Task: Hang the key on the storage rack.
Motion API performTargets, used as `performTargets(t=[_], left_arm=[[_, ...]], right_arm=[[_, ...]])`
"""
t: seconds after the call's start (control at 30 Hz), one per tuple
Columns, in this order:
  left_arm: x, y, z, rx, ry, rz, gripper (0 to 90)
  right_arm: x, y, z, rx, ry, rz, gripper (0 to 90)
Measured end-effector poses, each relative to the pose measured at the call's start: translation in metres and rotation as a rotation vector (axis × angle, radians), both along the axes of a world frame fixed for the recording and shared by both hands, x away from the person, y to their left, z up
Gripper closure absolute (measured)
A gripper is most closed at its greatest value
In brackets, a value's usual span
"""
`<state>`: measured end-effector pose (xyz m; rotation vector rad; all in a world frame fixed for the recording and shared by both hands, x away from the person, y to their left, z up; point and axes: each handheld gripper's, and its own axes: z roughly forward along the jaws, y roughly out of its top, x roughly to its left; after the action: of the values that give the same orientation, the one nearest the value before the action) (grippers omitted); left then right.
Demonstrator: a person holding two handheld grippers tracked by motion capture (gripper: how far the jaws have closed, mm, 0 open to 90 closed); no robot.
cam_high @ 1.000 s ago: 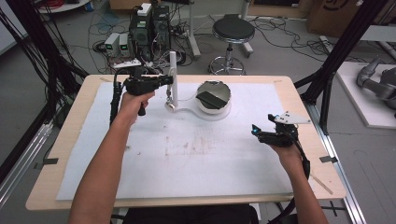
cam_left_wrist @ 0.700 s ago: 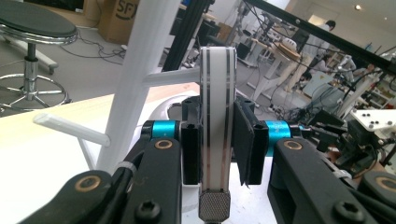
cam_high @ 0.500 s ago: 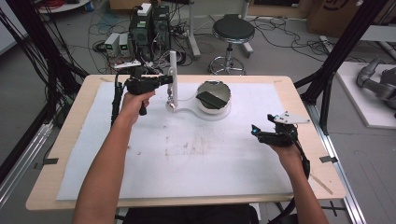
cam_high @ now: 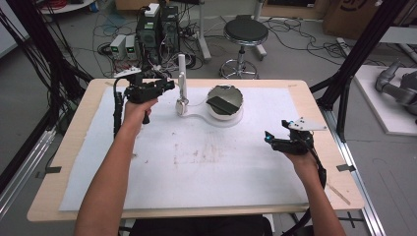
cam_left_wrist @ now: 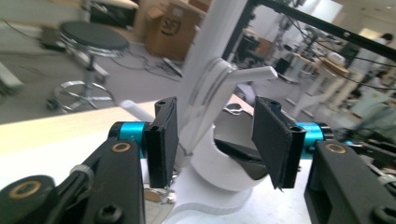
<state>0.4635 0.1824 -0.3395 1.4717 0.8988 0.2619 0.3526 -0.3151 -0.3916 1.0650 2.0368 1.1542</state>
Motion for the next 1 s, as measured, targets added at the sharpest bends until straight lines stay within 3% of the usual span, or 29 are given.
performTargets(t=[0.17,0.27,0.37,0.4,0.57,0.67,0.73,0.87,1.0], left_arm=[[-0.019,0.007,0.004,0.047,-0.089,0.016,41.7],[-0.029,0.011,0.008,0.059,-0.108,0.034,32.5],[-0.036,0.019,0.01,0.076,-0.147,0.017,24.6],[-0.039,0.021,0.011,0.092,-0.152,0.024,18.3],[-0.05,0.039,0.015,0.179,-0.168,-0.025,18.1],[-0.062,0.049,0.015,0.281,-0.169,-0.04,18.1],[-0.075,0.053,0.007,0.321,-0.15,-0.001,18.1],[-0.102,0.06,-0.012,0.266,-0.156,0.066,18.1],[-0.117,0.062,-0.032,0.22,-0.147,0.116,18.1]], right_arm=[[0.0,0.001,0.0,-0.001,-0.004,0.0,21.2],[-0.001,0.001,0.001,0.0,-0.005,-0.003,21.2],[-0.001,0.002,0.002,0.001,-0.008,-0.005,21.2],[-0.001,0.002,0.002,0.002,-0.008,-0.006,21.2],[0.0,0.002,0.001,0.002,0.003,-0.004,21.1],[0.0,0.001,0.001,-0.016,0.006,-0.003,21.1],[0.0,0.002,0.002,-0.041,0.005,-0.003,21.1],[0.0,0.001,0.002,-0.044,0.001,-0.004,21.1],[0.001,0.0,0.002,-0.051,0.013,-0.003,21.1]])
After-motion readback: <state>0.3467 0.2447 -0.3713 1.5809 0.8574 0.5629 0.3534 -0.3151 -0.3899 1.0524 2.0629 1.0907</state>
